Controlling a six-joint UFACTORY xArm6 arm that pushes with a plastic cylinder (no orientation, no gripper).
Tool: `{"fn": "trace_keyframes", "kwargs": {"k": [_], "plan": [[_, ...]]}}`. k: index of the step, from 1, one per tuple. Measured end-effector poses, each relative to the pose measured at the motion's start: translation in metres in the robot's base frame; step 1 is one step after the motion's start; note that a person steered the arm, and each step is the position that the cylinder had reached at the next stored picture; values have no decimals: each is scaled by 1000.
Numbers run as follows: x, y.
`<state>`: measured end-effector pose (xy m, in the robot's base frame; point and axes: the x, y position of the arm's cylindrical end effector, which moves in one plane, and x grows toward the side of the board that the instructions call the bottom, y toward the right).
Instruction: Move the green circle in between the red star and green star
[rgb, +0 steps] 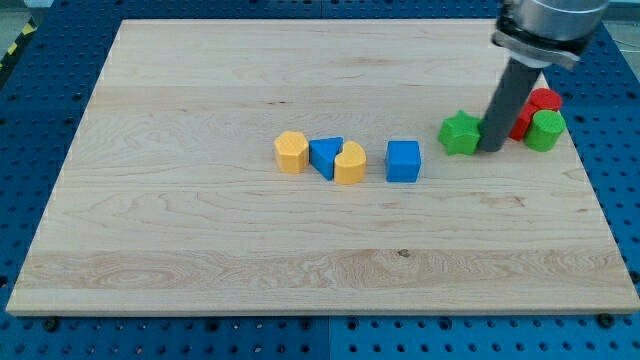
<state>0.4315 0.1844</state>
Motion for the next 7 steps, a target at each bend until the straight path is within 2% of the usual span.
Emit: {"fn": "trace_keyframes", "kwargs": {"k": [1,3,4,6,7], "plan": [[10,9],[50,93],[31,127],[-1,110],[-4,73]]}}
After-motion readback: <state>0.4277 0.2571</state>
